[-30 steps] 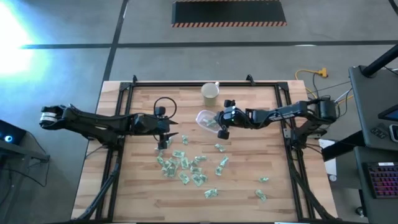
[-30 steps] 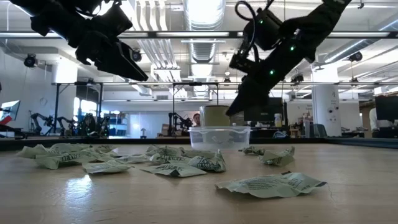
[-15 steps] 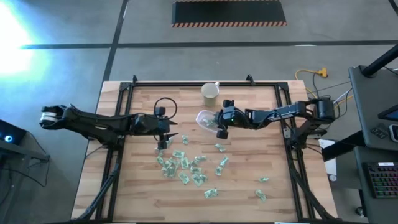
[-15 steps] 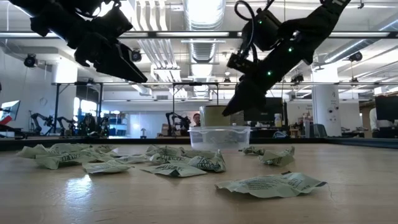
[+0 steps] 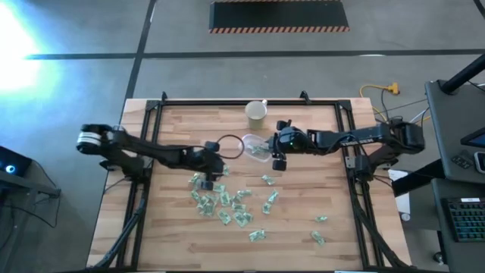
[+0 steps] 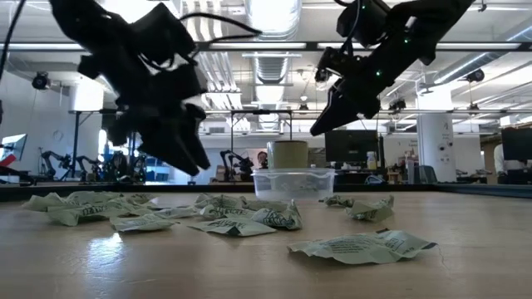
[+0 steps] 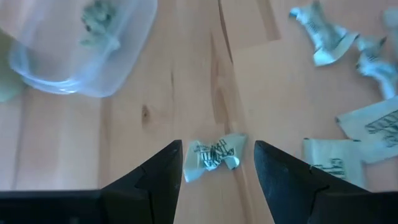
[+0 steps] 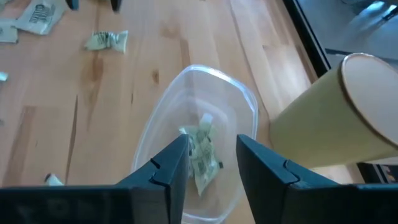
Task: Pick and place items into bin
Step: Put the green stevia packet into the transparent bin
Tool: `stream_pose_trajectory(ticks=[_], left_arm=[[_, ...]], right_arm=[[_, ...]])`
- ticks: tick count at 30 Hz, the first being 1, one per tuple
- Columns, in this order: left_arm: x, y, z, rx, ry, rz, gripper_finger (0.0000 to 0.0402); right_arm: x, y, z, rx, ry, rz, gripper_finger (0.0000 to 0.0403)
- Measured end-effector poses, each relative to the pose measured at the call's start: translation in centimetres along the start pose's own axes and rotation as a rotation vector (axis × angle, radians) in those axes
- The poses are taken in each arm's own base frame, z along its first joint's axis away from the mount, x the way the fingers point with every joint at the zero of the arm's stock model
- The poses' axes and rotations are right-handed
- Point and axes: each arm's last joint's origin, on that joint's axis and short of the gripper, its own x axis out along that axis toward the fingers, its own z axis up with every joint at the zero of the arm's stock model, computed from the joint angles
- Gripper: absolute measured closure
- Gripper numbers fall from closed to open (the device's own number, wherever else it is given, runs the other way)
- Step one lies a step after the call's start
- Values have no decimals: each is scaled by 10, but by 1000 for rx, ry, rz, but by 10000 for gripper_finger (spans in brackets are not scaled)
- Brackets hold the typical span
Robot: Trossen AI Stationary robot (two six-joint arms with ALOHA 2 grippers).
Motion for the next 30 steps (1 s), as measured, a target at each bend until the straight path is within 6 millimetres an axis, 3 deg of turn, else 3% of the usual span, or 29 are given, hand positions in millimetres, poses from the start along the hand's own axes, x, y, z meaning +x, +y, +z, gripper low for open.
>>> stream_pose_trajectory(ticks=[8,16,30], left_arm=[[29,6,1,-23,70,-67,219],[36,11,-2,-64,103,-65,223],[34,12,-3,-56,114,-66,327]], right_arm=[[-5,0,-1,17,-3,6,271],[-5,0,-3,16,18,10,268],[-5,0,-3,16,20,10,271]])
